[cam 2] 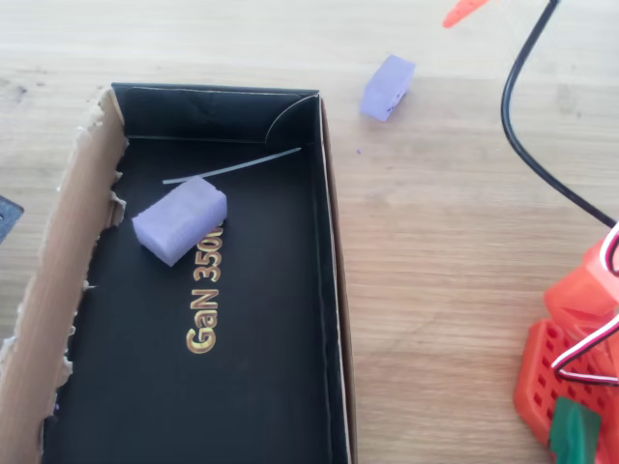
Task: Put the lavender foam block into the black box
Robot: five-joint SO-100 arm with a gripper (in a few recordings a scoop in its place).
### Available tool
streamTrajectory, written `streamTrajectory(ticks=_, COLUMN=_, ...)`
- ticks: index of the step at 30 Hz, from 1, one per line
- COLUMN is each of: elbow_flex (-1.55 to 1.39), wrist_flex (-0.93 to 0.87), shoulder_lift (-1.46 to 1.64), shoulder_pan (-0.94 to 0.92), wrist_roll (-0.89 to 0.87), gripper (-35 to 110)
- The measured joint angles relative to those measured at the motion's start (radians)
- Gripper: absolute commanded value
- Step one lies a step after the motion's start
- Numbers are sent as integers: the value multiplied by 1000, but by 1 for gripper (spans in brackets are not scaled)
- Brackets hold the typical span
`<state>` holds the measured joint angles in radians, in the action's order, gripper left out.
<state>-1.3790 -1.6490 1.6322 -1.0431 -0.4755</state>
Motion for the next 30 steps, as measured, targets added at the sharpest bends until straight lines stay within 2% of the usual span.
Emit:
streamTrajectory(ticks=18, elbow_flex=-83, wrist_flex=144, shoulder_lift=-51, shoulder_pan=5, wrist_roll=-18, gripper=27)
streamTrajectory(ticks=30, elbow_flex=-209, wrist_flex=150, shoulder_lift=-49, shoulder_pan=-31, wrist_roll=-49, gripper=24)
